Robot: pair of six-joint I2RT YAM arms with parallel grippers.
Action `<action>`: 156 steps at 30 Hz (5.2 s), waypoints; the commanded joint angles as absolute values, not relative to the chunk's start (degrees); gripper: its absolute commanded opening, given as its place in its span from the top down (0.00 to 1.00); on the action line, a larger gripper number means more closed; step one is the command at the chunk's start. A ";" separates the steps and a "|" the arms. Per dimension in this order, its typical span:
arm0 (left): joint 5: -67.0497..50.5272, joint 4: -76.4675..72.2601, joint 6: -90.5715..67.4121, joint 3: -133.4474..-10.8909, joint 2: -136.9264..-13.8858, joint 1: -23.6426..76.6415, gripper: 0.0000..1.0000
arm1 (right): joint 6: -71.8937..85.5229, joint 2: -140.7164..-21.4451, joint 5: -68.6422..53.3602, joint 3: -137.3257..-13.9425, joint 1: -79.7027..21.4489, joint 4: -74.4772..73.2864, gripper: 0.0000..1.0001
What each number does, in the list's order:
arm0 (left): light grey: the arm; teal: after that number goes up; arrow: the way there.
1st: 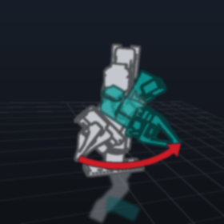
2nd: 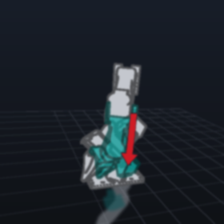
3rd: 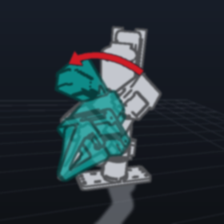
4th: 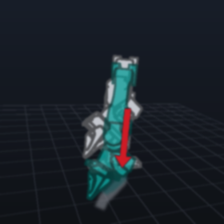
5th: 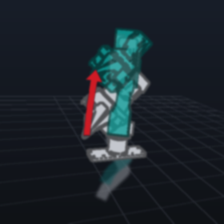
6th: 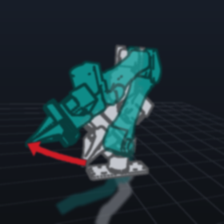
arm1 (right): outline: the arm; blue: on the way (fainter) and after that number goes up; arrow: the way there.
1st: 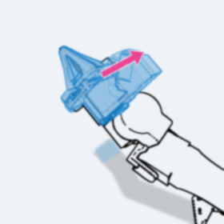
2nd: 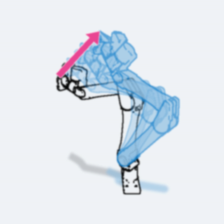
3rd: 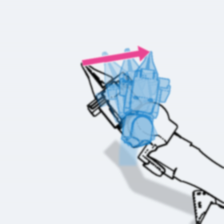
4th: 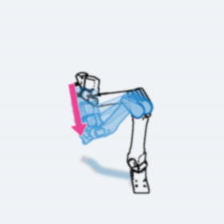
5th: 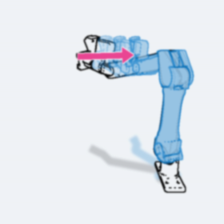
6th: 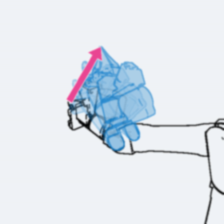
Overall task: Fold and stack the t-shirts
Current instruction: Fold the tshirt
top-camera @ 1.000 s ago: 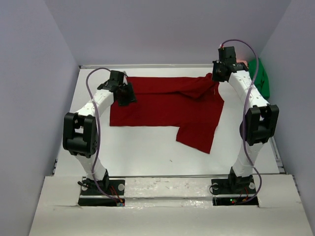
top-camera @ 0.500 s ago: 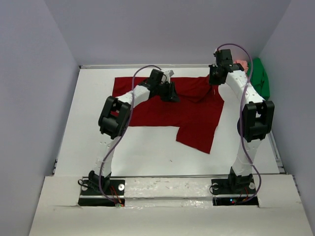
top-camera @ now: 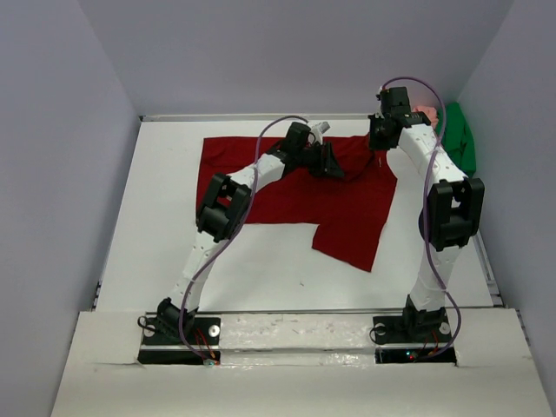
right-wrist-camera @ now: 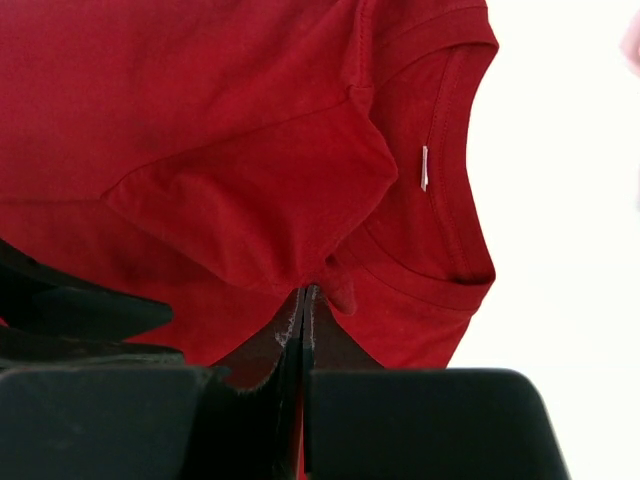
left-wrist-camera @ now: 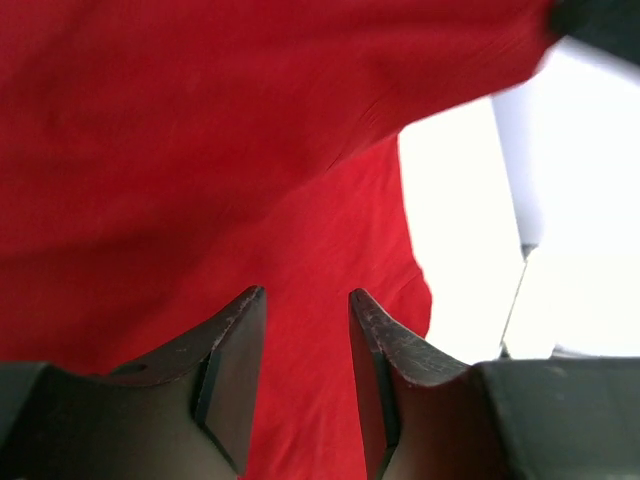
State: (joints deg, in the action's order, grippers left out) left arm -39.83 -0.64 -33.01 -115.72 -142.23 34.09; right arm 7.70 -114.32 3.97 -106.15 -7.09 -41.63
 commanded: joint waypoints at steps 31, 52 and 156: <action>-41.40 -11.25 -45.09 -123.92 -151.17 35.07 0.51 | 6.59 -111.18 2.72 -105.03 -6.77 -40.26 1.00; -27.08 5.36 -37.62 -124.45 -148.01 34.81 0.50 | 6.86 -110.66 2.73 -104.50 -6.77 -39.38 1.00; -0.62 12.04 -27.42 -98.79 -108.81 37.27 1.00 | 22.15 -108.90 27.94 -96.33 -14.85 -51.59 0.39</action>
State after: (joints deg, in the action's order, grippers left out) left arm -1.39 11.03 -28.91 -96.16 -114.04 37.28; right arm 18.70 -108.62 20.88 -98.00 -13.28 -50.04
